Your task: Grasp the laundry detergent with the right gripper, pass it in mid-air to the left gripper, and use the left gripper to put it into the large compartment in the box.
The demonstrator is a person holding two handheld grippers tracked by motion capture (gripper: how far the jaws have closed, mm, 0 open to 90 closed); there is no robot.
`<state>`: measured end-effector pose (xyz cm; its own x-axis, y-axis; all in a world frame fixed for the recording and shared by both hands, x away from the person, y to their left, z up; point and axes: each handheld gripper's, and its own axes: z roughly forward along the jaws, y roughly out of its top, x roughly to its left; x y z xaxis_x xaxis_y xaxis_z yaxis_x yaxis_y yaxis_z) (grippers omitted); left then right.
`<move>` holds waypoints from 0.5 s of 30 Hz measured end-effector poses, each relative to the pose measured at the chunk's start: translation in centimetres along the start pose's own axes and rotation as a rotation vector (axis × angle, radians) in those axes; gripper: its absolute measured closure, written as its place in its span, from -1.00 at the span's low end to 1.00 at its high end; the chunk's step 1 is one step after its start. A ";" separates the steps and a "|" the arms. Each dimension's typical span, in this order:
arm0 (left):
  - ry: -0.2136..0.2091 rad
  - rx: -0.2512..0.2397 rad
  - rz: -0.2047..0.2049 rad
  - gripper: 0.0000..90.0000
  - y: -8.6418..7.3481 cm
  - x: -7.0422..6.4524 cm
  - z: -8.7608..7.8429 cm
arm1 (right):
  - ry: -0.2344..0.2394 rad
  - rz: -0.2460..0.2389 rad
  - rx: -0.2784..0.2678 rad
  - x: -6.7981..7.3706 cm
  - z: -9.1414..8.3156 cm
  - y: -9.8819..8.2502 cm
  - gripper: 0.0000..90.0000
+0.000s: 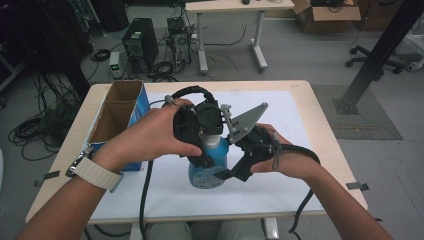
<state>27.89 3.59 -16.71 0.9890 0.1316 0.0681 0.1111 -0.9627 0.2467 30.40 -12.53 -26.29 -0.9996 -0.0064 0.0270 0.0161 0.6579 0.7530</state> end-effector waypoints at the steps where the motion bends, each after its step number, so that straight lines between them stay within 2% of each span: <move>1: 0.000 0.007 -0.007 -0.16 0.0 0.1 0.0 | -0.005 0.004 -0.001 -0.1 -0.2 -0.3 -0.61; 5: 0.008 0.023 -0.046 -0.16 -0.3 0.3 -0.2 | -0.036 0.033 0.006 -0.6 -1.3 -1.6 -0.77; 9: 0.018 0.022 -0.080 -0.16 -0.5 0.7 -0.9 | -0.072 0.072 0.038 -1.0 -2.5 -3.0 -0.88; 15: 0.050 0.054 -0.148 -0.16 -0.7 1.7 -2.3 | -0.130 0.102 0.069 -1.5 -4.4 -4.6 -0.87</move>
<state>29.23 5.00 -14.50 0.9555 0.2831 0.0831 0.2616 -0.9431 0.2053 31.91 -18.86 -26.96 -0.9874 0.1577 0.0120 0.1203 0.7002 0.7038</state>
